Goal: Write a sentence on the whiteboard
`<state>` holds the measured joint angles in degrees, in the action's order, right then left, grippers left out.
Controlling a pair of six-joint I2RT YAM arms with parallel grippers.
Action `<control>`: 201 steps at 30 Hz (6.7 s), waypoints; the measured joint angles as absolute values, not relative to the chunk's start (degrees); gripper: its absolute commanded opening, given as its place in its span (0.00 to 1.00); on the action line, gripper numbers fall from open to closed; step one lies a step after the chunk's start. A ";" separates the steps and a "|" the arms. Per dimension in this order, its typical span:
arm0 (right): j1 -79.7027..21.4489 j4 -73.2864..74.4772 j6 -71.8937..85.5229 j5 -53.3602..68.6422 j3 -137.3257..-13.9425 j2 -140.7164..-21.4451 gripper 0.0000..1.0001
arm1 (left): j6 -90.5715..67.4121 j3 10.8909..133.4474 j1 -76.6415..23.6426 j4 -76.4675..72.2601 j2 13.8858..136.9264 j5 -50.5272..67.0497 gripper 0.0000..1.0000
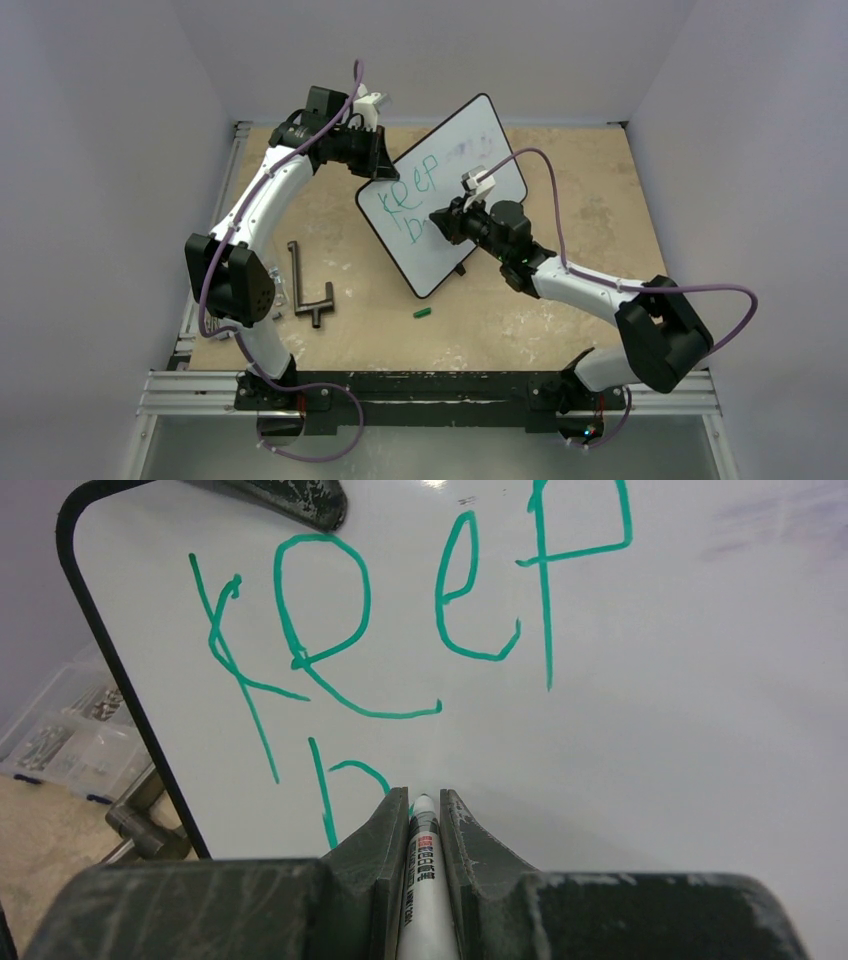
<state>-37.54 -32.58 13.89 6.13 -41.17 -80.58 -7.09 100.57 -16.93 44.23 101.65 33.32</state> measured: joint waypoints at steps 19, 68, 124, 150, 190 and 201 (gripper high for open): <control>-37.04 -32.14 12.43 5.74 -44.53 -82.06 0.00 | -7.09 100.53 -16.93 44.23 101.65 33.17 0.00; -37.01 -28.91 12.71 3.92 -41.71 -80.44 0.00 | -6.90 100.49 -16.91 44.21 101.65 32.99 0.00; -35.18 -25.30 13.04 2.81 -47.66 -82.24 0.00 | -7.90 100.44 -16.95 44.47 101.45 32.56 0.00; -35.18 -23.27 13.41 1.96 -44.97 -80.58 0.00 | -7.88 100.38 -17.04 44.58 101.23 32.56 0.00; -33.67 -20.34 12.21 0.49 -51.96 -81.10 0.00 | -8.45 98.76 -17.41 44.01 99.63 31.24 0.00; -33.23 -20.82 12.80 0.82 -52.18 -83.61 0.00 | -8.45 98.76 -17.39 44.10 99.63 31.11 0.00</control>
<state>-33.23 -20.82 12.80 0.82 -52.18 -83.61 -8.45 98.76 -17.39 44.10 99.63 31.11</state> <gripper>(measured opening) 0.112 0.049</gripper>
